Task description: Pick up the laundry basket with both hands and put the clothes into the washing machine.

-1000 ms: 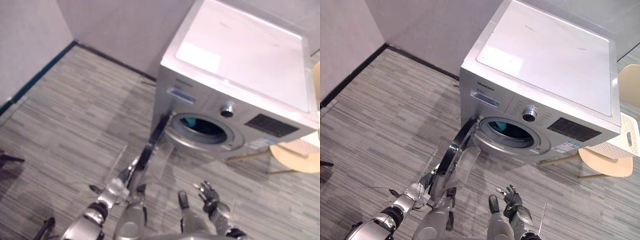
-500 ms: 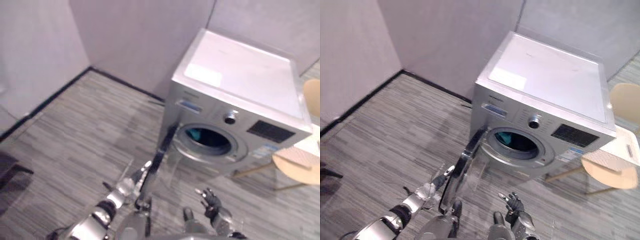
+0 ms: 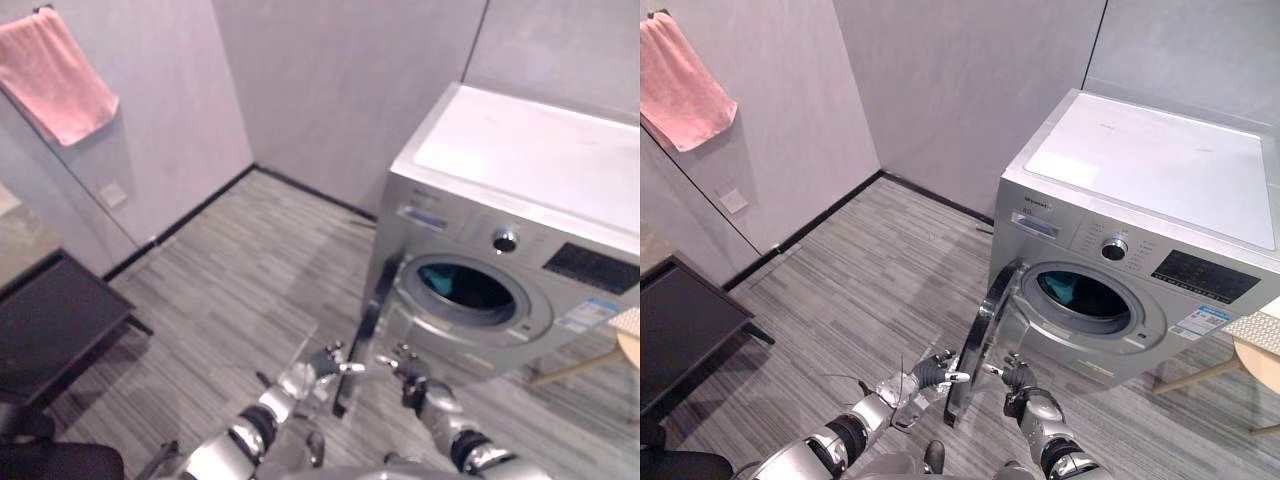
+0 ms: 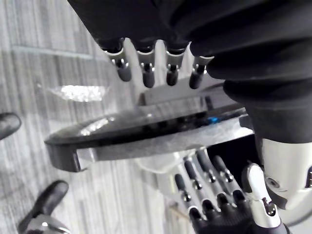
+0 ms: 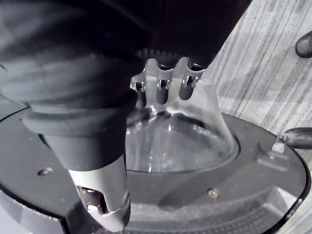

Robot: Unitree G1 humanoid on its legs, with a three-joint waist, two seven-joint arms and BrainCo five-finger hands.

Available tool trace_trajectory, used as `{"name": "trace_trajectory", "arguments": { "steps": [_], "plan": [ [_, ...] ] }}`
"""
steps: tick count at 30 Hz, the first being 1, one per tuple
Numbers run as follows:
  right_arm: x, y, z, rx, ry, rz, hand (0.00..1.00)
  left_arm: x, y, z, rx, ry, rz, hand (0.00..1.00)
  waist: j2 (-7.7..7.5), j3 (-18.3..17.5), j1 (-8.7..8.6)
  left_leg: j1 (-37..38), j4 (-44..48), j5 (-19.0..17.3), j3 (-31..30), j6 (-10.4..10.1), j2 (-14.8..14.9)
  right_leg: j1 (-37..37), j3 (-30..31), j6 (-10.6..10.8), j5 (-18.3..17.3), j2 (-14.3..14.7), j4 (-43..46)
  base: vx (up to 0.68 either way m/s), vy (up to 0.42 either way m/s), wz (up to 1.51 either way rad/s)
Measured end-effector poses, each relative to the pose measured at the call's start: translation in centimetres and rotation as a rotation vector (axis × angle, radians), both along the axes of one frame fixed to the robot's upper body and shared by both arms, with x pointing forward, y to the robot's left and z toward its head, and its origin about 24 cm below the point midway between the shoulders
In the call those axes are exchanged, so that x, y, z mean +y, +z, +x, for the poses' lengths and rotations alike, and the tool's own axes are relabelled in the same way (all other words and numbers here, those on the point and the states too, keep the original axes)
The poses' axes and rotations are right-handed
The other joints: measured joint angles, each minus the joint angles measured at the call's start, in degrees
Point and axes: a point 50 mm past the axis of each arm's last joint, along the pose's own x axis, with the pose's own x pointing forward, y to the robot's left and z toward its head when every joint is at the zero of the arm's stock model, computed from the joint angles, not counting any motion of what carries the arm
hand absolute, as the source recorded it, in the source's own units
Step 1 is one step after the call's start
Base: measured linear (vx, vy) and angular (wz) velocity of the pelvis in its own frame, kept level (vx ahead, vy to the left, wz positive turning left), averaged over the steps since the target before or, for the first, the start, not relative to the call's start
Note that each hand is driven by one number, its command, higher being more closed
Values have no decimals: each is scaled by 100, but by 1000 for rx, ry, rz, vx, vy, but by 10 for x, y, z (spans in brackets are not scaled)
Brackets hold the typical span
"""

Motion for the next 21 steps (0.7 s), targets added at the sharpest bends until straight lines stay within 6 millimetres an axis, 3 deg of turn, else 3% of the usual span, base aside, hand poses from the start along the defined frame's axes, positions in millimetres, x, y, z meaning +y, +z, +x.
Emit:
{"name": "trace_trajectory", "arguments": {
  "steps": [2, 5, 10, 14, 17, 19, 21],
  "plan": [
    [-6, -1, -1, 2, -15, -10, 0, -5, 1, -1, -3, -17, -6, 0, 42, -28, -47, 164, -259, 175, -20, -10, 5, -13, 5, -8, -104, 17, 118, 38, -98, -3],
    [-14, -3, -7, 13, -45, -21, 0, -16, 3, -3, -11, -49, -18, 0, 180, -125, -310, 313, -778, 590, -3, -26, 64, -139, -11, -11, -162, 60, 158, 117, -119, 3],
    [-15, -6, -12, 26, -63, -16, 0, -17, 4, 0, -30, -84, 13, 0, 203, -124, -374, 285, -885, 634, 251, 6, 210, -300, 303, -37, -16, 243, 37, 112, -69, -40],
    [-16, -2, -8, -1, -82, -2, 0, -15, 16, 20, -93, -99, 54, 0, 283, -24, -572, 316, -1067, 631, 688, 10, 389, -321, 817, 42, 547, 438, -608, 42, 7, -79],
    [-25, 13, 7, -102, -127, 11, 0, -16, 35, 44, -171, -71, 58, 0, 268, 196, -717, 92, -1079, 555, 1176, 79, 435, -702, 1396, 217, 942, 468, -931, -70, 19, -120],
    [-27, 29, 20, -203, -126, 24, 0, -7, 54, 70, -217, 39, 29, 0, 164, 459, -946, -89, -1067, 459, 1739, 179, 453, -940, 1974, 407, 1470, 470, -1401, -127, 48, -149],
    [-32, 37, 21, -266, -153, 39, 0, 6, 65, 86, -235, 164, -8, 0, 44, 534, -1082, -214, -1024, 308, 2203, 142, 497, -1111, 2306, 504, 1913, 479, -1758, -150, 36, -136]
  ]
}}
